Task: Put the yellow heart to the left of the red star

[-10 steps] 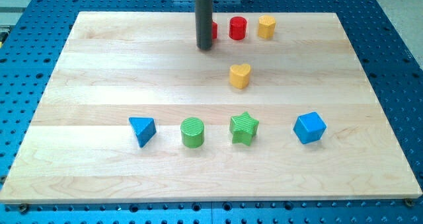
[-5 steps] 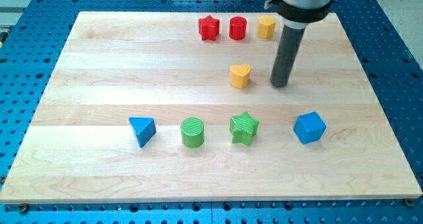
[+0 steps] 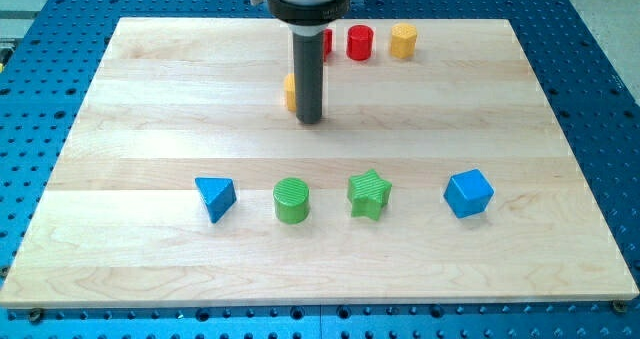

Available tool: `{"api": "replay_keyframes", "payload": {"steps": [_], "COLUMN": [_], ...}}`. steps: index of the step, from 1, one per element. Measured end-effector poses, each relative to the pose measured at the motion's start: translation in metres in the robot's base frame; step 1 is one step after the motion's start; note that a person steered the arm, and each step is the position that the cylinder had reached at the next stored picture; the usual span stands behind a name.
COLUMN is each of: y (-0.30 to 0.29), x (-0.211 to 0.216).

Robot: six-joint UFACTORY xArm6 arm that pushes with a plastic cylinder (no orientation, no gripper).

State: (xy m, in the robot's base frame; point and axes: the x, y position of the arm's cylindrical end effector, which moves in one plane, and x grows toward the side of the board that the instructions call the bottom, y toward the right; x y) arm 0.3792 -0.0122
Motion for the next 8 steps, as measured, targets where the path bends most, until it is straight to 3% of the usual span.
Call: {"api": "replay_keyframes", "payload": {"steps": [2, 3, 4, 6, 7, 8], "y": [-0.026, -0.040, -0.061, -0.049, -0.052, -0.076], "x": [-0.058, -0.023, -0.019, -0.077, -0.085, -0.049]}}
